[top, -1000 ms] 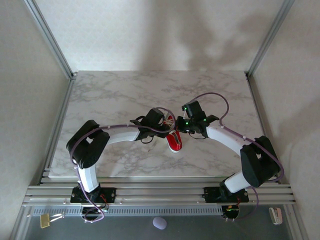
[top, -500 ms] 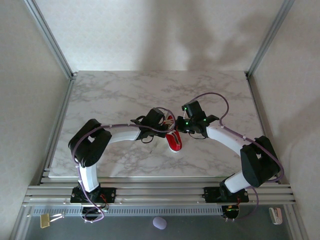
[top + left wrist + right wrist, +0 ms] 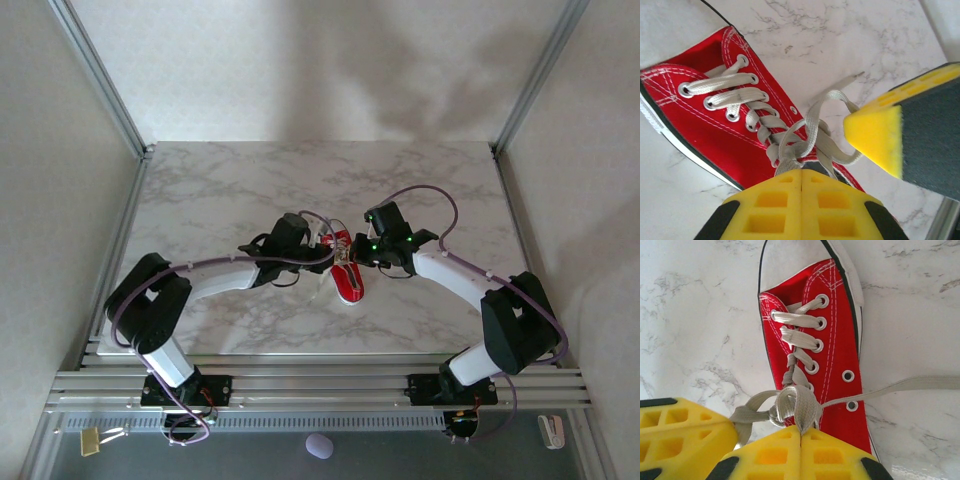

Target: Tie the shoes

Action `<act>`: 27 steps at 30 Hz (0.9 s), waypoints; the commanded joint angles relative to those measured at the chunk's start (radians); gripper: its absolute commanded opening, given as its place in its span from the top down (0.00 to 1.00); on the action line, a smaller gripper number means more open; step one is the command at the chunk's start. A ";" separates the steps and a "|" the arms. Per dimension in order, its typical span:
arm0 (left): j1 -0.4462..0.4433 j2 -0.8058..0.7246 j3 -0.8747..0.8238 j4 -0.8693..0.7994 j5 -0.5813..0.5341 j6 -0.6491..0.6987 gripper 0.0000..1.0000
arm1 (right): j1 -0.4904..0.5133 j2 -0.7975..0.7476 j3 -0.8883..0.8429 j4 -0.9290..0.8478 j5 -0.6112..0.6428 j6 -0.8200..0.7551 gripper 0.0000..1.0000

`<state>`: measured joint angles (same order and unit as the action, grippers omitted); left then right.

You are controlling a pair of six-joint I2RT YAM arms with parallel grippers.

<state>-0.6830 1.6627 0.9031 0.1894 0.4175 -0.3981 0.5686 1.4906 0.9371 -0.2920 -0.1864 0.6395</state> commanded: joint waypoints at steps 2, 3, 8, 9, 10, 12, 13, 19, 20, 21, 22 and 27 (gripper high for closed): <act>0.023 -0.033 -0.057 0.103 0.107 -0.059 1.00 | 0.008 0.002 0.035 -0.025 0.025 -0.015 1.00; 0.026 -0.038 -0.069 0.128 0.119 -0.072 1.00 | 0.007 0.002 0.035 -0.027 0.026 -0.014 1.00; 0.056 -0.071 -0.131 0.299 0.159 -0.167 1.00 | 0.008 0.013 0.030 -0.033 0.032 -0.007 1.00; 0.060 -0.073 -0.139 0.320 0.153 -0.182 1.00 | 0.007 0.013 0.027 -0.033 0.034 -0.005 1.00; 0.069 -0.076 -0.148 0.343 0.144 -0.199 1.00 | 0.007 0.013 0.024 -0.033 0.036 -0.005 1.00; 0.084 -0.072 -0.163 0.380 0.126 -0.226 1.00 | 0.007 0.005 0.016 -0.043 0.050 -0.009 1.00; 0.093 -0.065 -0.167 0.389 0.115 -0.236 1.00 | 0.008 0.000 0.013 -0.051 0.062 -0.010 1.00; 0.118 0.001 -0.161 0.430 0.094 -0.267 1.00 | 0.008 -0.028 -0.015 -0.069 0.074 -0.031 1.00; 0.120 0.009 -0.161 0.437 0.092 -0.272 1.00 | 0.008 -0.033 -0.020 -0.069 0.072 -0.032 1.00; 0.123 0.020 -0.162 0.447 0.092 -0.277 1.00 | 0.007 -0.040 -0.028 -0.069 0.070 -0.034 1.00; 0.126 0.026 -0.164 0.456 0.091 -0.283 1.00 | 0.007 -0.046 -0.034 -0.072 0.071 -0.037 1.00; 0.131 0.057 -0.168 0.468 0.100 -0.283 1.00 | 0.007 -0.070 -0.062 -0.068 0.059 -0.047 1.00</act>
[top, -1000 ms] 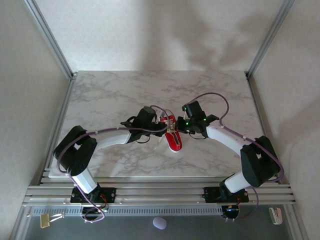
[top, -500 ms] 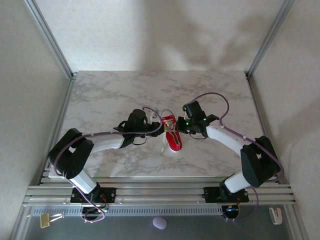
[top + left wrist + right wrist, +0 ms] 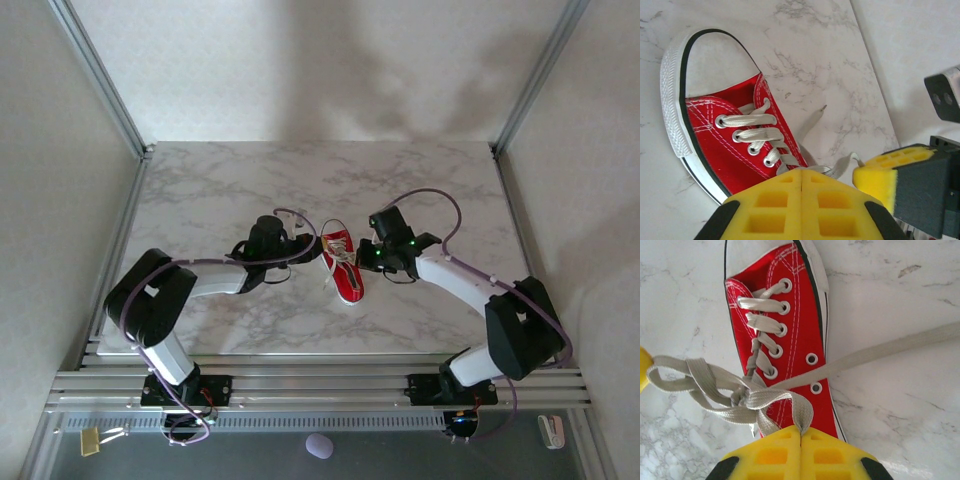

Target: Tie the shoes

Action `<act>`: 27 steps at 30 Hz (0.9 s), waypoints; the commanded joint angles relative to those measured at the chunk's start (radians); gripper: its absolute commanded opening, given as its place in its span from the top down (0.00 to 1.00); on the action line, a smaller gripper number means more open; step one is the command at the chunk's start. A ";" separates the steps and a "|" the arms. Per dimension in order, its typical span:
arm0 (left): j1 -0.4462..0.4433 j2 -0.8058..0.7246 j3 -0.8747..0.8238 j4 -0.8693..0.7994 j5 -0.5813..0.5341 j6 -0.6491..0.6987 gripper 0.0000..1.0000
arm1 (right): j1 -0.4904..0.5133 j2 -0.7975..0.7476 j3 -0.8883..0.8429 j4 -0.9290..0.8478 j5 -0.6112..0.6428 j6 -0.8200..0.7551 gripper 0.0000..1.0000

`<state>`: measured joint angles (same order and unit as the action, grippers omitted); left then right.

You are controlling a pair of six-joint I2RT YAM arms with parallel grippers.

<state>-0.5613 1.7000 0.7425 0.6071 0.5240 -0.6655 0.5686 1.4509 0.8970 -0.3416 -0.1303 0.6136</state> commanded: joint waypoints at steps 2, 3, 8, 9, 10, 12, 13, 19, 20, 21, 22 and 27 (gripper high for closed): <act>0.009 0.025 -0.019 0.048 -0.002 -0.011 1.00 | 0.007 -0.032 -0.027 0.000 -0.025 -0.029 1.00; 0.009 0.025 -0.029 0.048 0.000 -0.008 1.00 | 0.007 -0.035 -0.031 0.011 -0.039 -0.031 1.00; 0.009 0.009 -0.075 0.078 0.071 0.001 0.82 | 0.007 -0.033 -0.035 0.056 -0.096 -0.044 1.00; 0.009 -0.001 -0.086 0.078 0.069 0.006 0.77 | 0.009 -0.031 -0.033 0.060 -0.102 -0.047 1.00; 0.010 -0.014 -0.094 0.066 0.056 0.015 0.71 | 0.008 -0.030 -0.032 0.062 -0.104 -0.048 1.00; 0.011 -0.043 -0.102 0.033 0.014 0.033 0.59 | 0.008 -0.027 -0.030 0.064 -0.108 -0.052 1.00; 0.013 -0.059 -0.104 0.019 -0.004 0.042 0.52 | 0.008 -0.026 -0.030 0.066 -0.110 -0.054 1.00; 0.009 -0.077 -0.014 -0.160 -0.077 0.157 0.33 | 0.011 -0.013 -0.018 0.058 -0.114 -0.063 1.00; 0.005 -0.073 0.003 -0.194 -0.083 0.179 0.34 | 0.012 -0.010 -0.014 0.056 -0.114 -0.063 1.00; 0.001 -0.067 0.020 -0.226 -0.093 0.205 0.35 | 0.011 -0.009 -0.011 0.053 -0.112 -0.064 1.00; -0.004 -0.063 0.035 -0.257 -0.104 0.229 0.35 | 0.012 -0.007 -0.008 0.050 -0.110 -0.064 1.00; -0.034 -0.050 0.080 -0.379 -0.157 0.316 0.40 | 0.014 -0.001 0.004 0.041 -0.106 -0.066 1.00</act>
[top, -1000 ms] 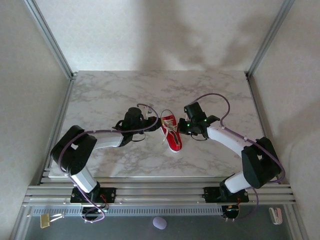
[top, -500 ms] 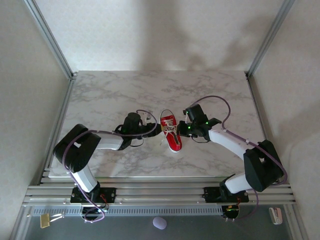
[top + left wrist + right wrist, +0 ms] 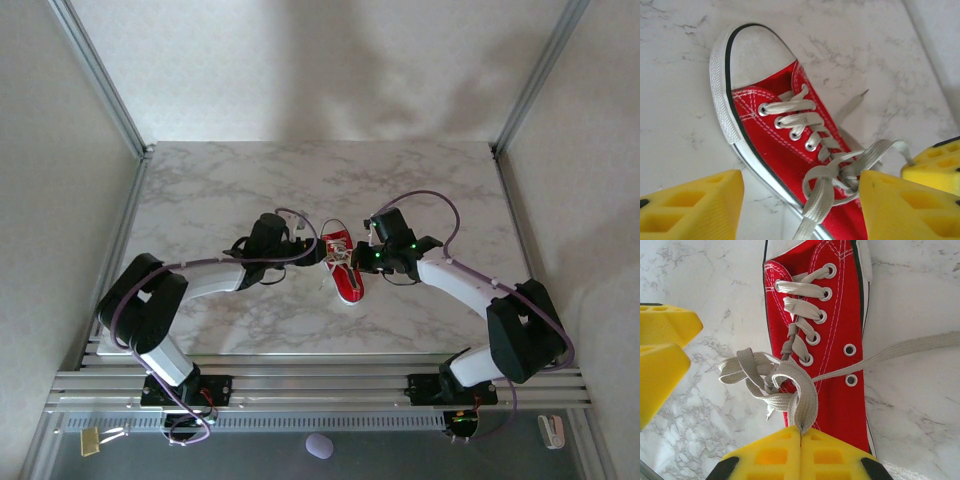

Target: Tie the shoes

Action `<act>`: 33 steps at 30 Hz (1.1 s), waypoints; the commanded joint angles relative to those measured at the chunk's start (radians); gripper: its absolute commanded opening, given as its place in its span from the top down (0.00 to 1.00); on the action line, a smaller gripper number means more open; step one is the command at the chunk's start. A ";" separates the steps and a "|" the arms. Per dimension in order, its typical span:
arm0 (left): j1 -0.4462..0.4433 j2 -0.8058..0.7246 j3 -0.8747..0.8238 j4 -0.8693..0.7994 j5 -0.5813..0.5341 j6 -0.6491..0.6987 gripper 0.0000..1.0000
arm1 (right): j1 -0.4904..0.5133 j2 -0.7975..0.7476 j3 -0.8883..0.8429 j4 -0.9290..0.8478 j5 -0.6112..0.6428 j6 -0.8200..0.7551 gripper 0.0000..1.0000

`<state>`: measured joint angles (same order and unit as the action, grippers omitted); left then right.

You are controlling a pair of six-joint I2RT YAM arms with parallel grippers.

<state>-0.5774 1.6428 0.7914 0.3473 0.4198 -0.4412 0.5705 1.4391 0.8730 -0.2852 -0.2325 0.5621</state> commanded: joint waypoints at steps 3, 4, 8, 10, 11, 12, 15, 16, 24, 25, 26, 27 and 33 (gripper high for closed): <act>-0.029 0.016 0.056 -0.159 -0.067 0.127 0.40 | 0.012 0.017 0.031 -0.014 -0.009 -0.013 1.00; -0.034 0.021 0.066 -0.172 -0.068 0.137 0.40 | 0.014 0.019 0.031 -0.014 -0.009 -0.013 1.00; -0.054 0.045 0.113 -0.219 -0.092 0.174 0.43 | 0.014 0.019 0.031 -0.014 -0.010 -0.013 1.00; -0.064 0.058 0.135 -0.239 -0.109 0.187 0.49 | 0.015 0.018 0.032 -0.016 -0.009 -0.013 1.00; -0.068 0.063 0.146 -0.247 -0.114 0.193 0.52 | 0.014 0.018 0.031 -0.016 -0.010 -0.012 1.00; -0.072 0.068 0.154 -0.254 -0.117 0.197 0.53 | 0.014 0.017 0.031 -0.016 -0.009 -0.011 1.00; -0.083 0.083 0.173 -0.269 -0.123 0.206 0.59 | 0.016 0.017 0.032 -0.017 -0.009 -0.011 1.00; -0.085 0.087 0.176 -0.269 -0.126 0.206 0.62 | 0.016 0.017 0.032 -0.018 -0.008 -0.011 1.00; -0.088 0.075 0.159 -0.265 -0.123 0.203 0.70 | 0.016 0.021 0.037 -0.020 -0.006 -0.013 1.00; -0.088 0.072 0.155 -0.263 -0.123 0.202 0.73 | 0.017 0.021 0.038 -0.020 -0.005 -0.013 1.00; -0.089 0.069 0.153 -0.262 -0.122 0.201 0.76 | 0.016 0.022 0.038 -0.020 -0.006 -0.013 1.00; -0.090 0.066 0.150 -0.259 -0.123 0.198 0.79 | 0.016 0.022 0.038 -0.020 -0.004 -0.011 1.00; -0.088 0.046 0.131 -0.244 -0.126 0.187 0.92 | 0.016 0.015 0.035 -0.036 0.035 -0.001 1.00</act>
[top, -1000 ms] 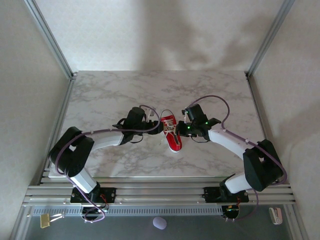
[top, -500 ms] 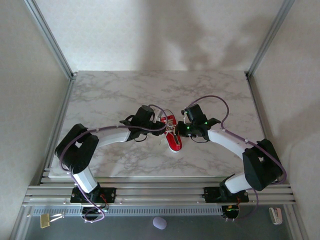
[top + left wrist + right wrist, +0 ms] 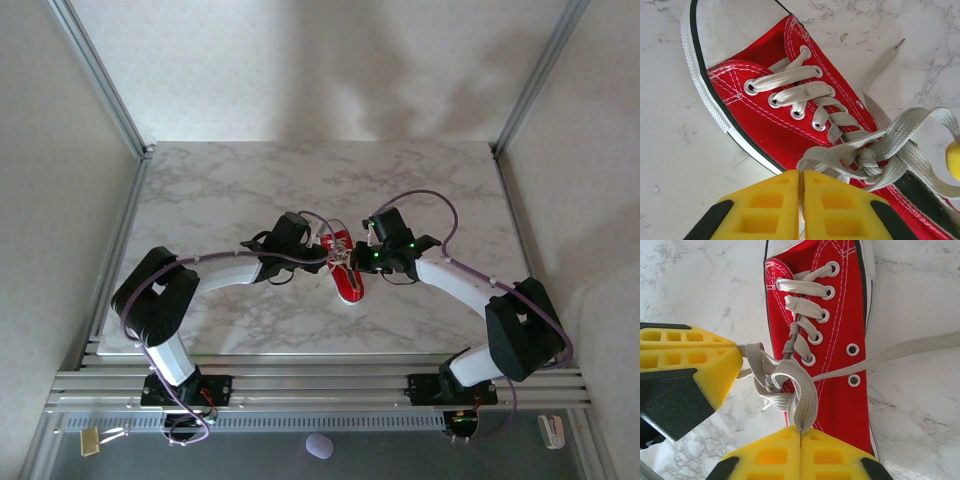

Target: Tie the shoes

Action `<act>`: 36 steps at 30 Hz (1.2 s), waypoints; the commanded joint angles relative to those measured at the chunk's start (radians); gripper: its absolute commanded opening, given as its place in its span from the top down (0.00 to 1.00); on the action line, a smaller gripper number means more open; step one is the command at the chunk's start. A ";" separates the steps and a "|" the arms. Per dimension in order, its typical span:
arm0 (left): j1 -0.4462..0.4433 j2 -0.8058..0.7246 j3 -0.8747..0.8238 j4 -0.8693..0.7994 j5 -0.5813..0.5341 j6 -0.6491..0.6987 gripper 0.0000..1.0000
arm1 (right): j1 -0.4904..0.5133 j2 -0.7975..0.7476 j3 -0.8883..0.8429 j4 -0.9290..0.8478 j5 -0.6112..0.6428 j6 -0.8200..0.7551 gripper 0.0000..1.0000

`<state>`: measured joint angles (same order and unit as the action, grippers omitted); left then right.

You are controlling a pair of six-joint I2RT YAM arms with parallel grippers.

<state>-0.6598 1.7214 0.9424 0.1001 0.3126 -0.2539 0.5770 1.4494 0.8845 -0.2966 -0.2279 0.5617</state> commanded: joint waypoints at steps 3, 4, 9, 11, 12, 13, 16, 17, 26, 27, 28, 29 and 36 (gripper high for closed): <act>-0.004 -0.046 -0.039 0.018 -0.021 -0.013 0.97 | 0.009 -0.001 0.027 -0.049 0.077 0.010 1.00; -0.001 -0.051 -0.047 0.025 -0.021 -0.018 0.97 | 0.009 -0.001 0.029 -0.059 0.093 0.013 1.00; 0.013 -0.082 -0.102 0.081 0.001 -0.056 0.99 | 0.009 0.004 0.037 -0.112 0.171 0.029 1.00; 0.018 -0.093 -0.120 0.101 0.007 -0.069 0.99 | 0.009 0.009 0.042 -0.128 0.193 0.031 1.00; 0.022 -0.098 -0.128 0.111 0.011 -0.076 1.00 | 0.009 0.011 0.044 -0.138 0.204 0.033 1.00; 0.027 -0.099 -0.134 0.120 0.012 -0.083 1.00 | 0.009 0.012 0.045 -0.147 0.218 0.036 1.00; 0.037 -0.103 -0.141 0.134 0.007 -0.101 1.00 | 0.010 0.012 0.045 -0.163 0.245 0.040 1.00; 0.040 -0.104 -0.143 0.141 0.008 -0.109 1.00 | 0.010 0.009 0.045 -0.168 0.255 0.040 1.00; 0.063 -0.112 -0.158 0.213 0.035 -0.167 1.00 | 0.009 -0.014 0.044 -0.194 0.308 0.037 1.00; 0.067 -0.115 -0.161 0.221 0.035 -0.174 1.00 | 0.010 -0.014 0.045 -0.195 0.312 0.037 1.00; 0.070 -0.116 -0.166 0.229 0.031 -0.178 1.00 | 0.010 -0.015 0.045 -0.199 0.319 0.038 1.00; 0.077 -0.120 -0.171 0.238 0.030 -0.189 1.00 | 0.010 -0.017 0.045 -0.205 0.328 0.041 1.00; 0.110 -0.124 -0.195 0.273 0.038 -0.225 1.00 | 0.010 -0.027 0.031 -0.203 0.326 0.033 1.00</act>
<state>-0.5652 1.6249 0.7631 0.3271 0.3439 -0.4503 0.5808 1.4467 0.9051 -0.4728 0.0772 0.5915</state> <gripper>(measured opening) 0.048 0.041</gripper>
